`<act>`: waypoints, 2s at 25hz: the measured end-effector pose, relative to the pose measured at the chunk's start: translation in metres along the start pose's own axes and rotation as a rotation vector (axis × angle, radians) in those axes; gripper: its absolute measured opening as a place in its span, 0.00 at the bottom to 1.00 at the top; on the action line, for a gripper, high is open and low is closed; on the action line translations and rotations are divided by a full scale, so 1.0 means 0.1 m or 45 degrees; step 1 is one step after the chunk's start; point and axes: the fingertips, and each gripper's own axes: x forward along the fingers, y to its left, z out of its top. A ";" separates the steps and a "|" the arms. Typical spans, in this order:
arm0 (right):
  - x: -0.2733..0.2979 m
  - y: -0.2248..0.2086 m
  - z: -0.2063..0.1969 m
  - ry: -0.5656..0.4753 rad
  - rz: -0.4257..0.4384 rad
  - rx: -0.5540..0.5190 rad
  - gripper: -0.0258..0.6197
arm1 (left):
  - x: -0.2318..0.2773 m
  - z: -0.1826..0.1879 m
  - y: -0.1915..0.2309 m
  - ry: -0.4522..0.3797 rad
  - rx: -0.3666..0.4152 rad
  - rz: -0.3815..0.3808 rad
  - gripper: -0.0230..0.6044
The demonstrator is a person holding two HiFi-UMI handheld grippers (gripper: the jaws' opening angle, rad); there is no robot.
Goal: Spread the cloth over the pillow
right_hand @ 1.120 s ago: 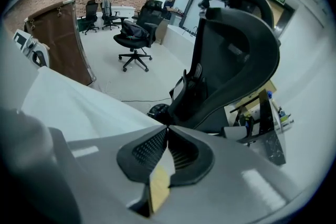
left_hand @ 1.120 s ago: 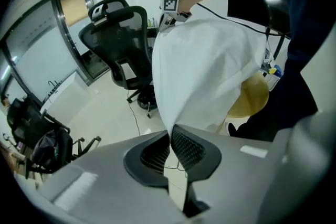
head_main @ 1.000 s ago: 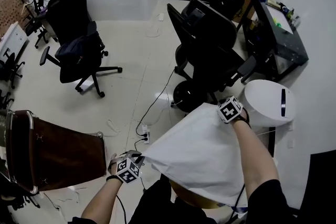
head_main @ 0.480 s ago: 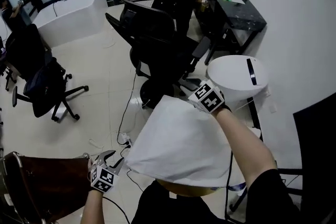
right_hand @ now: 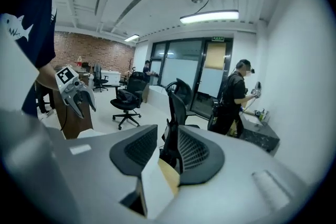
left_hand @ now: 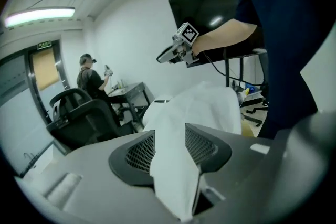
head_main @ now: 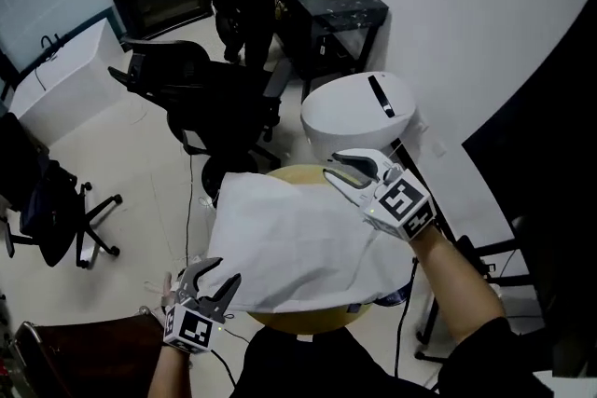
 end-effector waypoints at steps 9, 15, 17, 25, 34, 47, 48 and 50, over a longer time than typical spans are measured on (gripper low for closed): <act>-1.78 0.13 -1.30 0.182 -0.284 0.172 0.26 | 0.93 1.17 -1.34 -0.164 0.254 -0.414 0.30; -2.65 0.42 -2.07 0.154 -0.423 0.458 0.26 | 1.43 1.78 -2.48 -0.169 0.421 -0.636 0.30; -2.87 0.51 -2.26 0.134 -0.445 0.539 0.26 | 1.63 1.88 -2.80 -0.136 0.475 -0.682 0.30; -3.43 0.64 -2.69 0.056 -0.489 0.686 0.26 | 2.52 1.61 -3.54 0.164 0.662 -0.773 0.30; -3.56 0.63 -2.81 -0.015 -0.487 0.750 0.26 | 2.95 1.09 -3.77 0.392 0.828 -0.779 0.34; -3.25 0.51 -2.69 -0.047 -0.406 0.723 0.26 | 2.78 1.05 -3.89 0.363 0.817 -0.747 0.35; -3.25 0.50 -2.66 -0.054 -0.405 0.724 0.26 | 2.79 1.00 -3.92 0.381 0.843 -0.739 0.41; -3.24 0.52 -2.61 -0.061 -0.408 0.726 0.26 | 2.83 0.95 -3.93 0.397 0.887 -0.706 0.43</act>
